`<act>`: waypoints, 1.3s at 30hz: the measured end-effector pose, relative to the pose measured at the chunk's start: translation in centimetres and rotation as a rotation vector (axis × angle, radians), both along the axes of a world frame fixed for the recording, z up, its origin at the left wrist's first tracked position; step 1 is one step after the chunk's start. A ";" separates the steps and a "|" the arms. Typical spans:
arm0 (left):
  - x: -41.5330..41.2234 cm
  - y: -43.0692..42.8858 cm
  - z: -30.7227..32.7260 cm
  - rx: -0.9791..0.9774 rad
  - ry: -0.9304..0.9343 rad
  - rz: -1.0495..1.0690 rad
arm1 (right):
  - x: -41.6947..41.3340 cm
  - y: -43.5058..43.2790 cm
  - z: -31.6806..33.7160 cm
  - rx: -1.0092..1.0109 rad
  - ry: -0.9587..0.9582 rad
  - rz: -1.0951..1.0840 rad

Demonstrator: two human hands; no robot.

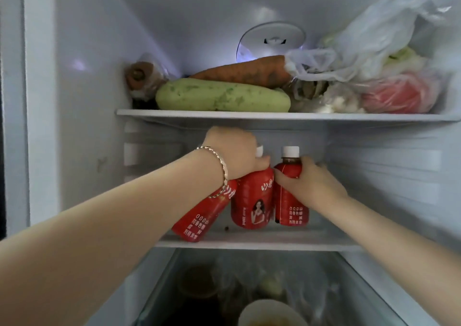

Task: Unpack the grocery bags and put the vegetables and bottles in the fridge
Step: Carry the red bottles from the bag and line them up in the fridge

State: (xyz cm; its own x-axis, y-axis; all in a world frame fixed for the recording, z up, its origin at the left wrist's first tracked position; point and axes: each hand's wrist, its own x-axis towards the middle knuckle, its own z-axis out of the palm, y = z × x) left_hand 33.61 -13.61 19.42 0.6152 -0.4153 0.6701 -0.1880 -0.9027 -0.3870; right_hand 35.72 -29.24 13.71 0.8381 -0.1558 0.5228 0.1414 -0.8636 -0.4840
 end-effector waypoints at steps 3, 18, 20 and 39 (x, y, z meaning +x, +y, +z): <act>1.5 0.3 0.2 -0.074 0.104 0.002 | 1.4 -0.5 -0.2 -0.068 0.014 -0.100; 2.6 0.5 -0.5 -0.109 0.026 -0.053 | 4.8 1.2 -0.6 0.241 -0.029 0.307; 2.8 0.5 -0.5 -0.114 0.010 -0.069 | 2.4 1.7 -0.4 0.368 0.086 0.643; 4.7 2.0 -3.1 -0.547 -0.141 -0.027 | 4.9 -5.0 -1.4 0.173 0.024 -0.042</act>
State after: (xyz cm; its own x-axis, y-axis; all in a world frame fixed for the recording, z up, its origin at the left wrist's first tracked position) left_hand 38.34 -11.62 16.35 0.4985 0.0014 0.8669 -0.1939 -0.9745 0.1131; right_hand 40.62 -34.19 12.33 0.8407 -0.2772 0.4652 0.0935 -0.7719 -0.6288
